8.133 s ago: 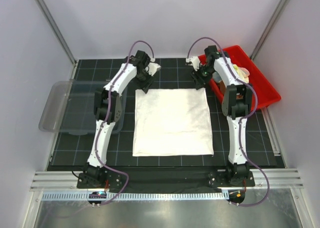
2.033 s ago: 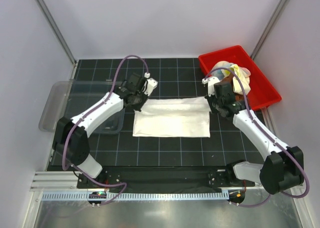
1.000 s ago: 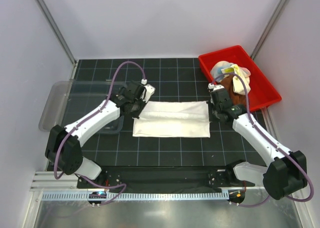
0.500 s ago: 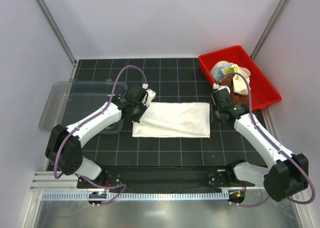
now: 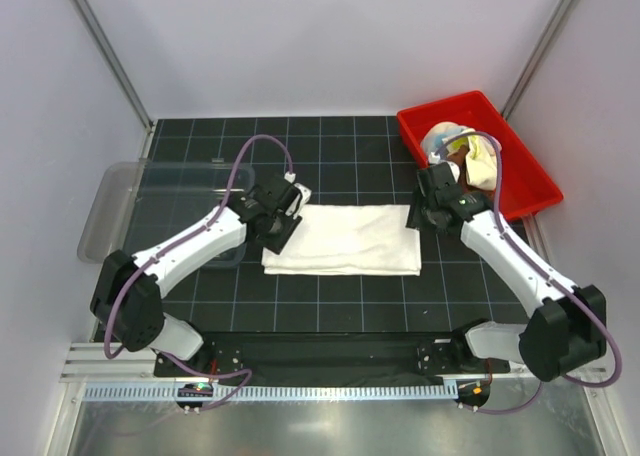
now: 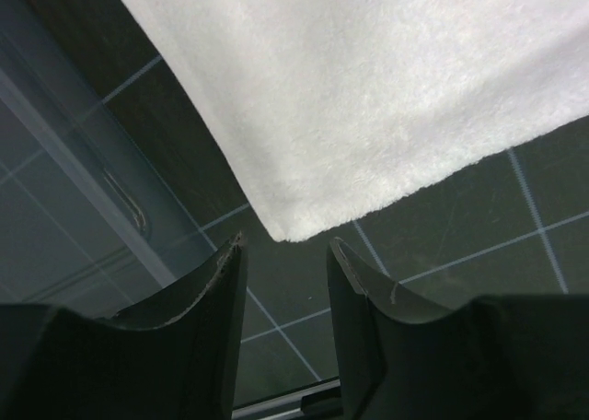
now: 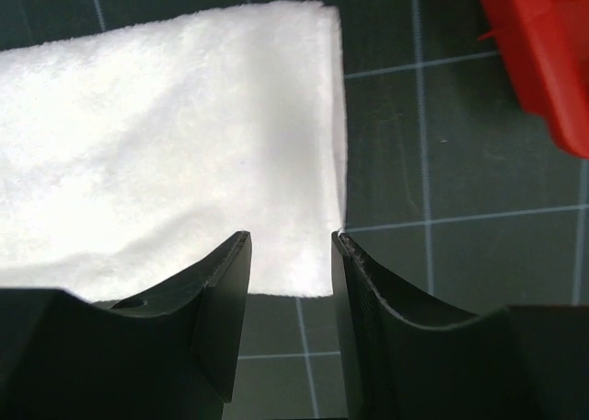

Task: Fold and stack the towels
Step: Fold the towel

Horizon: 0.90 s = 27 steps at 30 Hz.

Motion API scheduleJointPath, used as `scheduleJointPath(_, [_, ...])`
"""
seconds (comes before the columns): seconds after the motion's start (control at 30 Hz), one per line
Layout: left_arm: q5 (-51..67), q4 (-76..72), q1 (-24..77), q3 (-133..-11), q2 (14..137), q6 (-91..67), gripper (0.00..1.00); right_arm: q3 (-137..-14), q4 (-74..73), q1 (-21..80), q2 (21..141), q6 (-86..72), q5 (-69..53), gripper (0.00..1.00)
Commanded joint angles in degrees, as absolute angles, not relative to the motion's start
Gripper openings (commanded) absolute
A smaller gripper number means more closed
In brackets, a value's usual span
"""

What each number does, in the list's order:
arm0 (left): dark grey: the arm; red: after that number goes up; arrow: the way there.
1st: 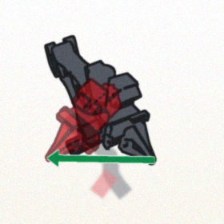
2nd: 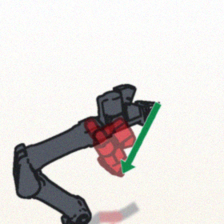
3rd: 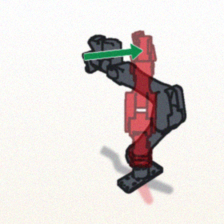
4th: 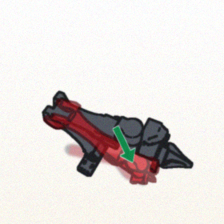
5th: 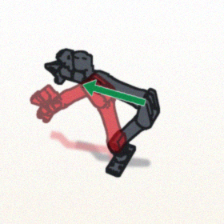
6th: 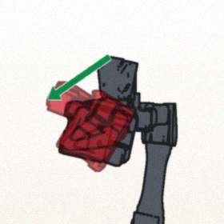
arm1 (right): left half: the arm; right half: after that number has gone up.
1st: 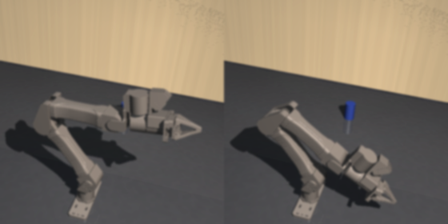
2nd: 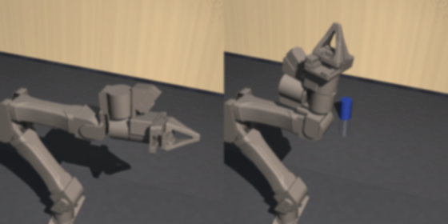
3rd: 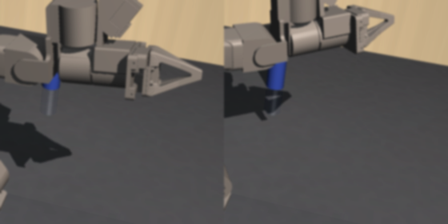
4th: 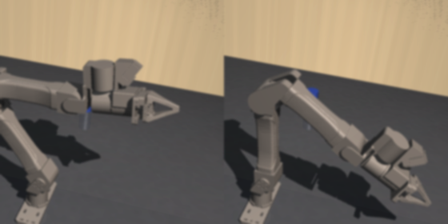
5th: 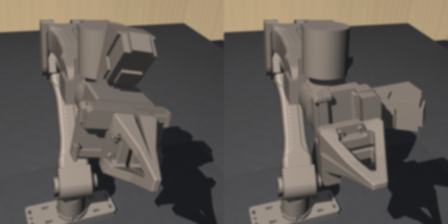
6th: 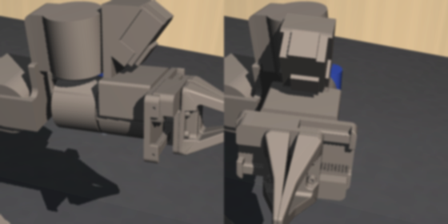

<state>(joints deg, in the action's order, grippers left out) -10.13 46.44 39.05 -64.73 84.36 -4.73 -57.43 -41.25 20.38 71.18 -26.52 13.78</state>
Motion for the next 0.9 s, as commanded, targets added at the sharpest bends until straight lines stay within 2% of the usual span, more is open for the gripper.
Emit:
scheduleJointPath(0.0, [-10.46,43.97,41.13,-67.68,82.61,-10.45,0.43,-56.97,-37.10,20.39,73.21,-32.42,6.61,0.46])
scheduleJointPath(0.17, [-12.91,41.13,41.92,-64.60,85.42,-15.63,0.43,-48.70,-36.21,19.34,73.83,-35.15,12.03,0.45])
scheduleJointPath(0.27, [-19.84,42.44,41.92,-63.10,88.58,-18.36,0.43,-43.69,-31.58,17.76,73.65,-36.56,10.91,0.45])
scheduleJointPath(0.33, [-23.79,46.29,41.92,-65.29,92.17,-20.82,0.43,-42.46,-29.98,17.05,74.35,-37.17,11.07,0.45])
scheduleJointPath(0.5, [-25.22,48.07,41.92,-65.04,94.83,-26.62,0.43,-39.99,-27.95,14.16,75.76,-35.69,9.94,0.45])
scheduleJointPath(0.67, [-28.12,51.75,41.84,-67.83,93.87,-29.61,0.43,-43.32,-34.00,12.13,72.87,-31.21,15.03,0.44])
scheduleJointPath(0.87, [-20.84,50.72,41.92,-74.79,90.53,-29.97,0.44,-46.41,-34.72,12.92,68.91,-34.27,0.98,0.44])
